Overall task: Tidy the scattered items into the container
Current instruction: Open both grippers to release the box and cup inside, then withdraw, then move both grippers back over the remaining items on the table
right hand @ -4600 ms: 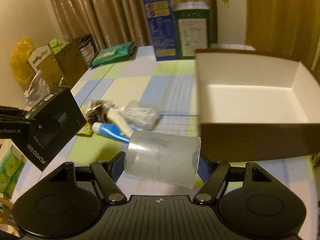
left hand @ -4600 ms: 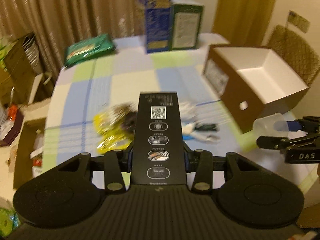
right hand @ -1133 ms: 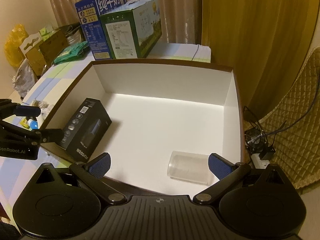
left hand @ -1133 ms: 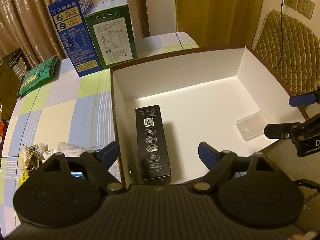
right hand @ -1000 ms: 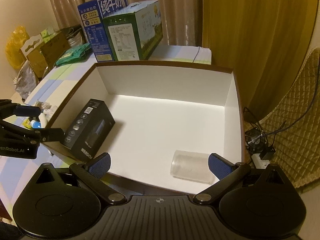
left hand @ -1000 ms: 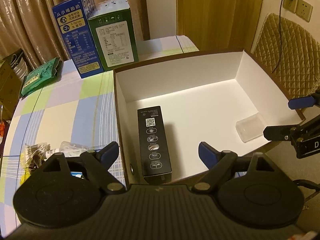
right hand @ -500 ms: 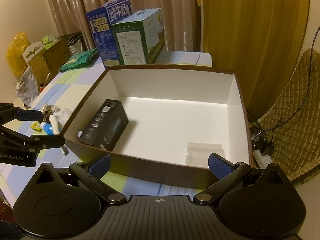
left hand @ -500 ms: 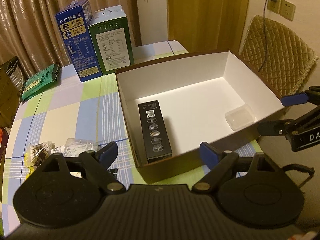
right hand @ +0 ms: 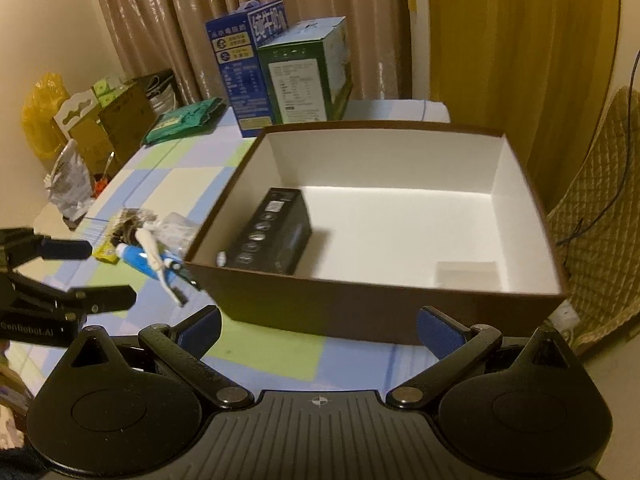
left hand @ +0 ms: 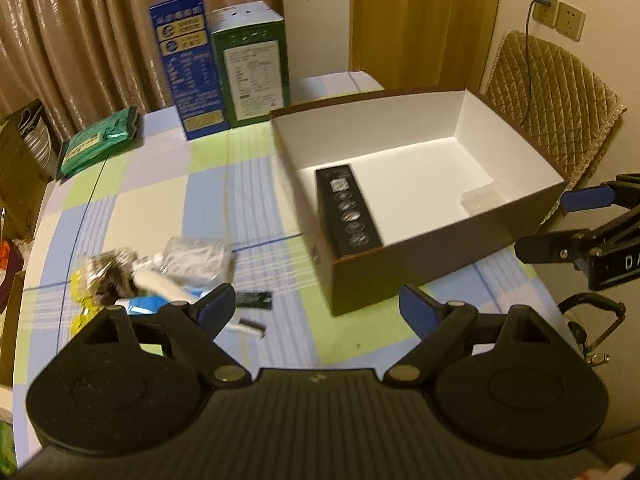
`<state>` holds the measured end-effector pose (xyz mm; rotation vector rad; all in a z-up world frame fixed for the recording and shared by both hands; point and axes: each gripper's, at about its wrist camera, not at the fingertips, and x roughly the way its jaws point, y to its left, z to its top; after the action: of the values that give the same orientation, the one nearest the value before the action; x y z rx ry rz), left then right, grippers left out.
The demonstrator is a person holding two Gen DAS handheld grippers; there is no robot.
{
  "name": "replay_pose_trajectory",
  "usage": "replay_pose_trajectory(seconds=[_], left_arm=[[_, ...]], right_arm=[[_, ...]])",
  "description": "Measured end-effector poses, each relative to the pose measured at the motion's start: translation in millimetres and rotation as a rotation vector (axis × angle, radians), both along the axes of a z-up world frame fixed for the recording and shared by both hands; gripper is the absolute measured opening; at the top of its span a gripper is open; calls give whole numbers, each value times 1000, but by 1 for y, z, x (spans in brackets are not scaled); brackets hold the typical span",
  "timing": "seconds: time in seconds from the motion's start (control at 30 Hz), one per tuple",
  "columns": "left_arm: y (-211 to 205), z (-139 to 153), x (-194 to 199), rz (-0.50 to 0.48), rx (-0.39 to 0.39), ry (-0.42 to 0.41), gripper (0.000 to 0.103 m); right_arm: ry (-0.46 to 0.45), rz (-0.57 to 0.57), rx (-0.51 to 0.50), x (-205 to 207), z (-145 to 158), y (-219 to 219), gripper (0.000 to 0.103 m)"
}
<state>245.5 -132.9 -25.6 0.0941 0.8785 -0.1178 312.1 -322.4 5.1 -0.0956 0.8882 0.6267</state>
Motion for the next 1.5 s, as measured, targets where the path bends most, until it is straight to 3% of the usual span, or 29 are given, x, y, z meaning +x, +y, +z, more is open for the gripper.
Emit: replay_pose_trajectory(seconds=[0.7, 1.07, 1.37, 1.5], left_arm=[[116, -22, -46, 117, 28, 26, 86], [174, -37, -53, 181, 30, 47, 86], [217, -48, -47, 224, 34, 56, 86], [233, -53, -42, 235, 37, 63, 86]], right_arm=[[102, 73, 31, -40, -44, 102, 101], [80, 136, 2, -58, -63, 162, 100], [65, 176, -14, -55, -80, 207, 85], [49, 191, -27, -51, -88, 223, 72]])
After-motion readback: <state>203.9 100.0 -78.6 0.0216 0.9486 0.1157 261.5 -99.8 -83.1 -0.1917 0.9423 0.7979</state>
